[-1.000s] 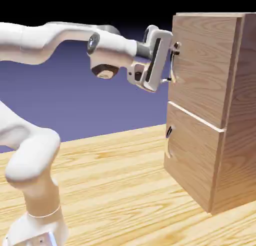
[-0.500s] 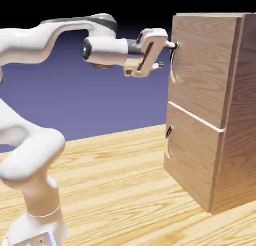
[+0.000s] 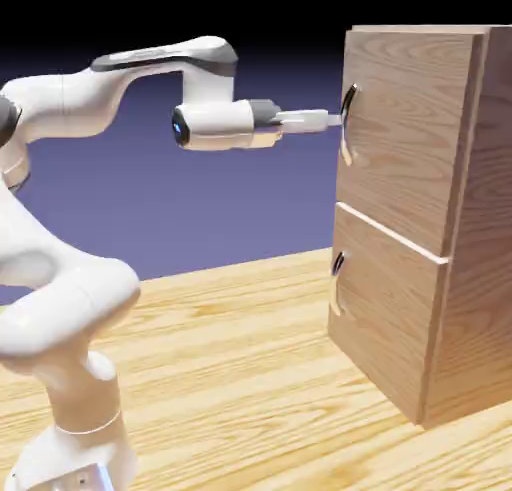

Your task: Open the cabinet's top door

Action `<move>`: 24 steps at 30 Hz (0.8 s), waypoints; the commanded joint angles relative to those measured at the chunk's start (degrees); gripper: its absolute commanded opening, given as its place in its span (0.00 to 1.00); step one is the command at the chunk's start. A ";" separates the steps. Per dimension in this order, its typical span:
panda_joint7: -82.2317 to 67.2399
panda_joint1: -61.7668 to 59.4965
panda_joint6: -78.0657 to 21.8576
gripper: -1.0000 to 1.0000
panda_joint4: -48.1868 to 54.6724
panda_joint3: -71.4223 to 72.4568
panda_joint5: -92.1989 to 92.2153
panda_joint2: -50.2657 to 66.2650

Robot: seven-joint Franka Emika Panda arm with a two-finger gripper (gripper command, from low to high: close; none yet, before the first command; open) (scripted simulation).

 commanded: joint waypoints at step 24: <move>3.41 19.58 -22.84 0.00 -17.68 -19.34 -16.28 2.68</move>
